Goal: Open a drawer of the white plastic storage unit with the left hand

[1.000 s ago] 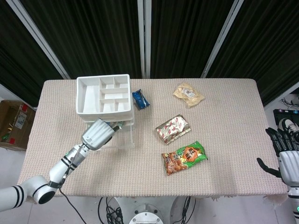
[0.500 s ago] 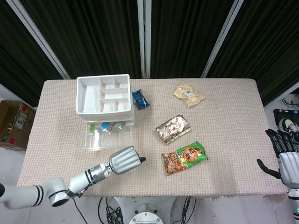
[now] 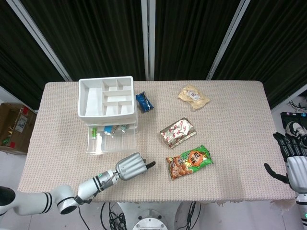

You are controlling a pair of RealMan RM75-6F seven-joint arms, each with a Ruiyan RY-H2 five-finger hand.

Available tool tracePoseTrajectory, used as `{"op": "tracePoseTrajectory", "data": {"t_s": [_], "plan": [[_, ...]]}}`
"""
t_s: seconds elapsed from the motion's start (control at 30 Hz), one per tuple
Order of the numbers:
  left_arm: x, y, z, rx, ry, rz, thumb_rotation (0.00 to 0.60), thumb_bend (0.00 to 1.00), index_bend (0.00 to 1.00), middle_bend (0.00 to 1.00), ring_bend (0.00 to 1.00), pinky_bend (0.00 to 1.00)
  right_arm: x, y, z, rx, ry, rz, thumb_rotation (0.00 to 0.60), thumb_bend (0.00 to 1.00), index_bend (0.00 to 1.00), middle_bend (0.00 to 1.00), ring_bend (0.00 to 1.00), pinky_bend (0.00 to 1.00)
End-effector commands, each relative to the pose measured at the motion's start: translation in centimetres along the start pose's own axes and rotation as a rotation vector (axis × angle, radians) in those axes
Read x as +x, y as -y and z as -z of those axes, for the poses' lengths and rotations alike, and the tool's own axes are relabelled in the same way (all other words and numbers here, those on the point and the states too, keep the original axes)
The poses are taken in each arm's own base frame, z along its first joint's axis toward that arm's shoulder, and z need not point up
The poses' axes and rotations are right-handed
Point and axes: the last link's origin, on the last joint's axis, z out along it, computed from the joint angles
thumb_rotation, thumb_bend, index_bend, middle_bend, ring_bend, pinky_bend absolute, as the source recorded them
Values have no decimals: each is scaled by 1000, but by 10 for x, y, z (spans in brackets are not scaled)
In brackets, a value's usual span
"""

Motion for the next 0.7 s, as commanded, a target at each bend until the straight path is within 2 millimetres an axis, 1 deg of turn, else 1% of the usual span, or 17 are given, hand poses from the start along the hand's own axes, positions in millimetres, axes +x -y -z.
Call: {"op": "tracePoseTrajectory", "data": {"t_s": [0.03,0.07,0.13,0.17,0.23,0.27,0.3,0.33,0.37,0.4,0.43,0.47,0.5,0.53,0.57,0.63,0.7], "plan": [[36,27,27,191,-201,124,600,86,193,569,776,1000,1,-1,1,-1,-5,-1,600,191,0,83,0,0],[44,38,40,260,-253,154,600,77,193,567,769,1000,2,-1,2,-3,-6,-1,600,191,0,83,0,0],[54,56,64,362,-303,184,600,64,193,562,756,992,2,-2,2,-3,-5,-2,600,190,0,83,0,0],[58,69,83,439,-318,196,600,61,194,558,746,984,1,-2,3,-1,0,-4,600,190,0,83,0,0],[63,86,112,558,-333,211,600,56,206,542,704,953,0,-2,3,-2,3,-7,600,190,0,83,0,0],[64,95,133,636,-336,220,600,52,224,537,680,917,0,-3,4,-2,2,-10,600,190,0,83,0,0],[64,102,149,697,-333,225,600,50,234,535,669,894,0,-3,4,-3,2,-13,600,190,0,83,0,0],[62,107,165,756,-319,228,600,46,256,527,635,808,0,-4,3,-3,3,-14,600,191,0,83,0,0],[57,113,187,820,-284,237,600,43,269,512,586,683,-1,-4,3,-1,6,-15,600,191,0,83,0,0],[53,116,202,859,-252,248,600,42,275,497,544,584,-1,-4,3,1,10,-15,600,191,0,83,0,0],[48,119,218,898,-214,259,600,42,276,456,462,422,-2,-4,2,5,15,-15,600,191,0,83,0,0],[41,121,238,946,-163,277,600,42,275,428,418,353,-3,-3,1,12,20,-16,600,191,0,82,0,0],[36,120,252,977,-127,292,600,43,275,389,367,297,-3,-3,1,17,25,-20,600,191,0,82,0,0],[31,119,265,1009,-93,305,600,43,272,357,336,278,-4,-3,0,22,29,-25,600,191,0,80,0,0],[26,115,280,1045,-54,316,600,43,271,347,329,273,-5,-3,-2,28,35,-32,600,191,0,79,0,0],[20,105,298,1084,-17,325,600,43,266,336,326,270,-6,-2,-3,35,37,-39,600,191,0,78,0,0],[16,89,311,1111,2,349,600,43,264,332,326,270,-8,-1,-5,39,37,-43,600,191,0,78,0,0]]}}
